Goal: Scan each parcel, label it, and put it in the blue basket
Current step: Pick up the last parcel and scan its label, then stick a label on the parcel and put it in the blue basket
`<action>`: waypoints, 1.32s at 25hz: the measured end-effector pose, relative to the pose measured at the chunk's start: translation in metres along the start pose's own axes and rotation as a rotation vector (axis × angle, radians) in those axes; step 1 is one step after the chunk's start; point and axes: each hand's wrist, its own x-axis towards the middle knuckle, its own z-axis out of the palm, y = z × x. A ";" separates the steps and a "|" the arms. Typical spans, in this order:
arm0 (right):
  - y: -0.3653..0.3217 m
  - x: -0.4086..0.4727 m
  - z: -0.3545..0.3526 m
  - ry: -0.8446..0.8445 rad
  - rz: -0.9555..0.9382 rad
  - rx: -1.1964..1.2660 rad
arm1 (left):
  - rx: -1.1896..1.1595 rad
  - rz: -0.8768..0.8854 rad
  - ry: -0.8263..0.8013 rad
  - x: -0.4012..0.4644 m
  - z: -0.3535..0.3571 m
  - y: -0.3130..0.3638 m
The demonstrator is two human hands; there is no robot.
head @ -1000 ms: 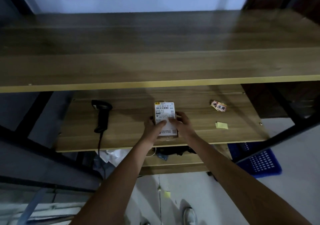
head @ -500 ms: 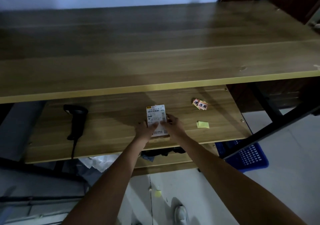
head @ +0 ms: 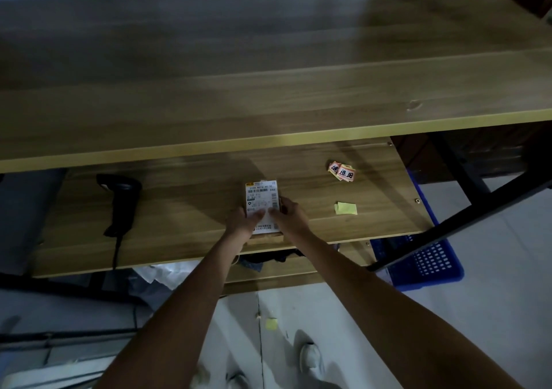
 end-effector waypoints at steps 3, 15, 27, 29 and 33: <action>0.002 0.005 -0.004 -0.071 -0.005 -0.019 | -0.013 0.007 0.004 -0.003 0.001 0.001; 0.032 0.075 -0.163 0.553 0.210 -0.371 | -0.010 -0.005 0.071 -0.003 0.006 -0.005; 0.040 0.089 -0.172 0.527 0.203 -0.334 | 0.013 -0.029 0.122 -0.002 0.008 -0.006; 0.037 0.087 -0.174 0.533 0.186 -0.312 | 0.018 -0.050 0.124 -0.005 0.009 -0.003; 0.029 0.079 -0.179 0.536 0.158 -0.275 | 0.052 -0.017 0.170 -0.008 0.011 -0.003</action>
